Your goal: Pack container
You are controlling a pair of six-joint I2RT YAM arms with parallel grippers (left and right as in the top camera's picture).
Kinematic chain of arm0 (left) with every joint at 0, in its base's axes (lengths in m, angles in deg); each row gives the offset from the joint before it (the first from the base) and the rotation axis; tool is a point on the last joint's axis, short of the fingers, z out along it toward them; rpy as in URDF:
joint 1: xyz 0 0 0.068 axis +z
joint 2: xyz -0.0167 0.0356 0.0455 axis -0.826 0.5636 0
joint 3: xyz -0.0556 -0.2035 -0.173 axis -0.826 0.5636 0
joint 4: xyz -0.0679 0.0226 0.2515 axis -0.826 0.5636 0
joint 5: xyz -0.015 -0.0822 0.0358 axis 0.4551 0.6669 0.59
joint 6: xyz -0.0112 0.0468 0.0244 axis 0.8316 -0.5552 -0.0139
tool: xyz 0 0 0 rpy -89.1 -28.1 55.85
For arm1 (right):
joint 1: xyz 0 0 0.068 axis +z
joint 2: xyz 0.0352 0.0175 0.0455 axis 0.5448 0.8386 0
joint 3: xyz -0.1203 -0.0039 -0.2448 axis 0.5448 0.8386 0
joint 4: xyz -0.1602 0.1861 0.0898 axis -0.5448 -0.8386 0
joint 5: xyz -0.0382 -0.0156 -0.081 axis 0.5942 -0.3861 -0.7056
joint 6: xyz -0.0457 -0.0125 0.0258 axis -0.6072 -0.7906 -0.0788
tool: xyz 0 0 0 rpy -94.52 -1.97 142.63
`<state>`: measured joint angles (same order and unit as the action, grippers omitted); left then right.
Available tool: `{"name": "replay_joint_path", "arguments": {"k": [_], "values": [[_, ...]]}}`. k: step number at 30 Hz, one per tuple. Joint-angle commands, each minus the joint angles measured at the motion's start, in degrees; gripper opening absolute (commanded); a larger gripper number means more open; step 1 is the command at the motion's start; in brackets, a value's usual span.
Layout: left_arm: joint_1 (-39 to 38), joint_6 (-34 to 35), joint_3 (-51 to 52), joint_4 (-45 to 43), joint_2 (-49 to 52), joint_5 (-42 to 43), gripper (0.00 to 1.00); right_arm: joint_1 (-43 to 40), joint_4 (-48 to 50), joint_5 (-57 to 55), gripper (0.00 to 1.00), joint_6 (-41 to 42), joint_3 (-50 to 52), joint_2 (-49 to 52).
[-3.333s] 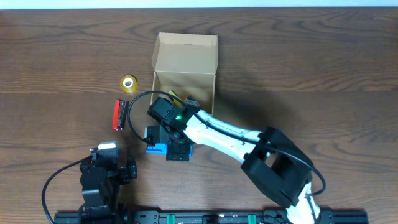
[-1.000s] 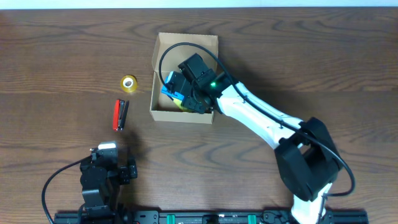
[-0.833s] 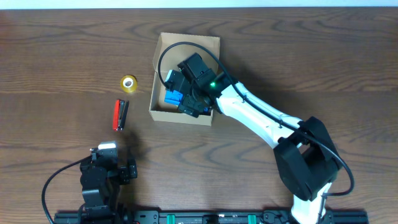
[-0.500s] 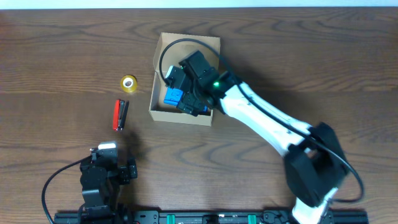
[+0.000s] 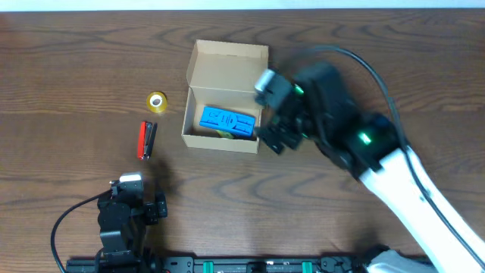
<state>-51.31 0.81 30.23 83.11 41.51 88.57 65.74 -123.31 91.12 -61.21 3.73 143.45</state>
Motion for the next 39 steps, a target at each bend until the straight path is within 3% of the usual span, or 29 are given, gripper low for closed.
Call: {"name": "replay_joint_path", "arguments": {"k": [1,9,17,23,39], "values": [[0.15,0.9,0.61,0.0,-0.37,-0.81,0.95,-2.03,2.14,0.87,0.99,5.25,9.62,-8.81],[0.15,0.9,0.61,0.0,-0.37,-0.81,0.95,-4.63,6.69,-2.89,0.99,16.81,34.27,-36.28],[0.15,0.9,0.61,0.0,-0.37,-0.81,0.95,-4.63,1.99,-7.52,0.99,24.37,46.9,-59.76],[0.15,0.9,0.61,0.0,-0.37,-0.81,0.95,-4.63,0.96,-13.97,0.99,24.3,48.96,-63.52],[0.09,0.9,0.61,0.02,-0.31,-0.81,0.95,-4.63,0.85,-13.94,0.99,24.3,49.0,-63.41]]}}
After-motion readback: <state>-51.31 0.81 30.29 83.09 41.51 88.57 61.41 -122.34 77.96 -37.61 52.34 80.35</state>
